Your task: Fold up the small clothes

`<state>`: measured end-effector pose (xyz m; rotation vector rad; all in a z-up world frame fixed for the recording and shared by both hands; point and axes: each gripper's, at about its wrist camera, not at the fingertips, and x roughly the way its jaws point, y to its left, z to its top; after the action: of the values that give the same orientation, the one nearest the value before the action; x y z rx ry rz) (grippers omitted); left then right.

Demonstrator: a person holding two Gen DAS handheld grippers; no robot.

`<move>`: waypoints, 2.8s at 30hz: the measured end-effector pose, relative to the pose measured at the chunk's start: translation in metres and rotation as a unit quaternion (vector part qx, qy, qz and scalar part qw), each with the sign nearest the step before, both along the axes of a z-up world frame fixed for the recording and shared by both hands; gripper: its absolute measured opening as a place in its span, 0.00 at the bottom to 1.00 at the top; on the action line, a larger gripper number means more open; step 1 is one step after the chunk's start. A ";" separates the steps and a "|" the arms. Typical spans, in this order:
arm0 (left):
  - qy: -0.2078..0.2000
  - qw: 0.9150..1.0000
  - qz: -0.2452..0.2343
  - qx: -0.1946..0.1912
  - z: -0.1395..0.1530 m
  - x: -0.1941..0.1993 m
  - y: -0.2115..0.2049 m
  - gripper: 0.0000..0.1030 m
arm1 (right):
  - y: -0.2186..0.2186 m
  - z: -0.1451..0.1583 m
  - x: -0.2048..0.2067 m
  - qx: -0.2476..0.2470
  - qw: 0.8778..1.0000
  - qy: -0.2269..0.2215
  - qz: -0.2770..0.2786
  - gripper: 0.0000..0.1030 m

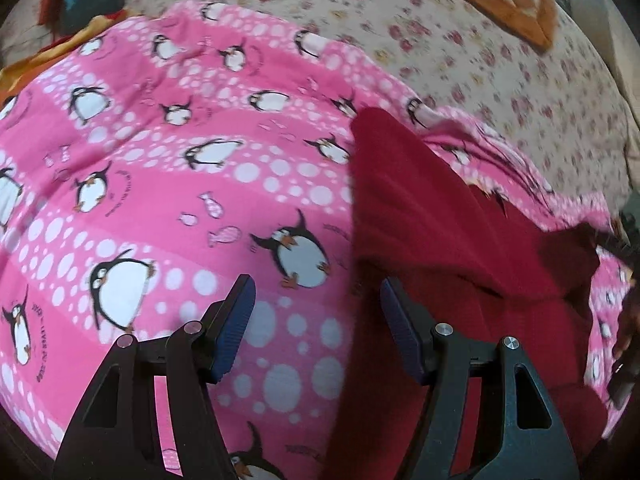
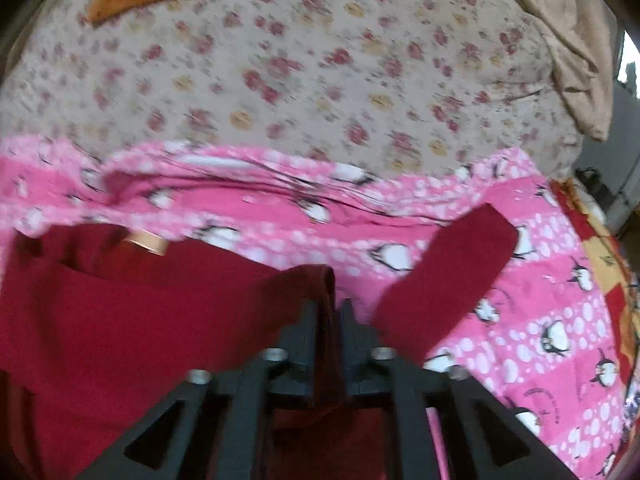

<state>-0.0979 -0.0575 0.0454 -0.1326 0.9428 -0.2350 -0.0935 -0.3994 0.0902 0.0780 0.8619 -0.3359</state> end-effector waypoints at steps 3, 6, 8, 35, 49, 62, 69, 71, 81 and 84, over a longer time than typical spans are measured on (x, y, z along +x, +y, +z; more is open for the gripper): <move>-0.007 1.000 -0.004 0.023 -0.002 0.003 -0.007 0.63 | 0.029 0.016 0.006 0.068 0.995 -0.038 0.067 0.78; -0.002 0.999 0.001 0.041 -0.007 0.017 -0.013 0.63 | 0.080 0.020 0.034 0.097 0.980 -0.031 0.169 0.78; 0.006 0.999 -0.001 0.041 -0.011 0.026 -0.014 0.63 | 0.123 0.013 0.062 0.099 0.966 -0.015 0.237 0.78; -0.003 0.998 0.056 0.008 -0.005 0.028 0.037 0.64 | 0.213 -0.044 0.169 0.205 0.921 0.076 0.322 0.30; 0.024 0.997 0.028 -0.066 -0.006 0.023 0.033 0.64 | 0.147 -0.027 0.008 0.180 0.941 0.078 0.275 0.49; 0.008 1.000 0.006 0.017 -0.014 0.056 -0.004 0.44 | 0.194 -0.043 -0.033 0.215 0.918 0.068 0.326 0.49; 0.001 1.000 0.021 -0.012 -0.004 0.053 0.009 0.10 | 0.170 -0.049 -0.034 0.239 0.924 0.065 0.291 0.49; -0.008 0.999 0.037 -0.019 0.001 0.054 0.021 0.10 | 0.166 -0.050 -0.034 0.250 0.923 0.063 0.284 0.49; 0.010 1.000 0.020 0.004 -0.005 0.046 0.017 0.13 | 0.169 -0.045 -0.043 0.227 0.927 0.064 0.292 0.49; 0.004 1.000 0.031 0.000 0.002 0.034 0.028 0.36 | 0.142 -0.032 -0.047 0.178 0.949 0.049 0.255 0.49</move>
<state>-0.0639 -0.0299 0.0474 -0.1630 0.9449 -0.1775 -0.1400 -0.2575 0.0586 0.1689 0.9988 0.3067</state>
